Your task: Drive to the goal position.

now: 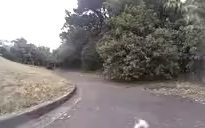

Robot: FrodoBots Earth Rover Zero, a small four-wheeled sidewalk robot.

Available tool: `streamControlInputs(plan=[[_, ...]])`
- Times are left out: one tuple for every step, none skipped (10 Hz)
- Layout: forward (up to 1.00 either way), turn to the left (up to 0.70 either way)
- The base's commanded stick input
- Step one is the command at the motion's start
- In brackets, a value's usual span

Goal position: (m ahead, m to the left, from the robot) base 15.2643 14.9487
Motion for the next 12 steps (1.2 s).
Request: streamControlInputs(plan=[[0.70, 0.00], [0.70, 0.00], [0.70, 0.00], [0.70, 0.00], [0.70, 0.00], [0.70, 0.00], [0.70, 0.00], [0.70, 0.00], [0.70, 0.00], [0.70, 0.00], [0.70, 0.00], [0.70, 0.00]])
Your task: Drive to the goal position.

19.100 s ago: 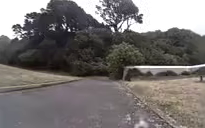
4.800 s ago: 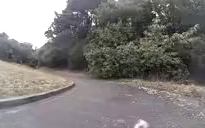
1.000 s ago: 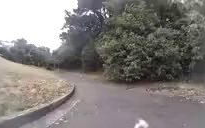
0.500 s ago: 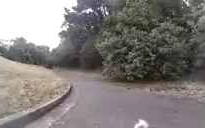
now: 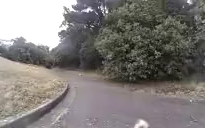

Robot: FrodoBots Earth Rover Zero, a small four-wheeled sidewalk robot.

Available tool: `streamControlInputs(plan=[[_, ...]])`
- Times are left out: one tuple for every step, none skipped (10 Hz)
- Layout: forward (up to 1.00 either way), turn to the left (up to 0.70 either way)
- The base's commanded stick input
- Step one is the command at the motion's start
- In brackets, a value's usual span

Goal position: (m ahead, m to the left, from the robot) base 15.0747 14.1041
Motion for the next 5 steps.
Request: streamControlInputs(plan=[[0.70, 0.00], [0.70, 0.00], [0.70, 0.00], [0.70, 0.00], [0.70, 0.00]])
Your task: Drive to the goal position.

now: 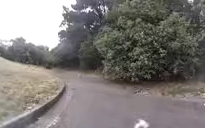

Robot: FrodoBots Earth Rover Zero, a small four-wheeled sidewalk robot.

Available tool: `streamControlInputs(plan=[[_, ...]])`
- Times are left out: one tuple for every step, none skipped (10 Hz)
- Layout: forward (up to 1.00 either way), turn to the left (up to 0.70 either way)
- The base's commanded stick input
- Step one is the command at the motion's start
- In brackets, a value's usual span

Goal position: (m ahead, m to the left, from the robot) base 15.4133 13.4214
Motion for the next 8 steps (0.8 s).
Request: streamControlInputs(plan=[[0.70, 0.00], [0.70, 0.00], [0.70, 0.01], [0.70, 0.07], [0.70, 0.13], [0.70, 0.14], [0.70, 0.14], [0.70, 0.00]])
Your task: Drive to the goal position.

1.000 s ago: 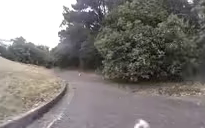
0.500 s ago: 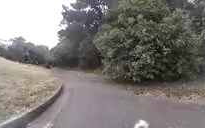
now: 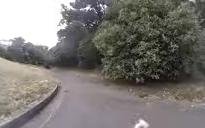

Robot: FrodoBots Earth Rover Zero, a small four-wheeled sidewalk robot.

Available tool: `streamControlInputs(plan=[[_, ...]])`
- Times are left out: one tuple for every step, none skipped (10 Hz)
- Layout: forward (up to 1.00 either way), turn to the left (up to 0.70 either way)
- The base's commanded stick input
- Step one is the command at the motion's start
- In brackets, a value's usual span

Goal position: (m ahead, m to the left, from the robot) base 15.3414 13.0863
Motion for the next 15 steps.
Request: streamControlInputs(plan=[[0.70, 0.00], [0.70, 0.00], [0.70, 0.00], [0.70, 0.00], [0.70, 0.00], [0.70, 0.00], [0.70, 0.07], [0.70, 0.13], [0.70, 0.14], [0.70, 0.14], [0.70, 0.14], [0.70, 0.14], [0.70, 0.14], [0.70, 0.14], [0.70, 0.14]])
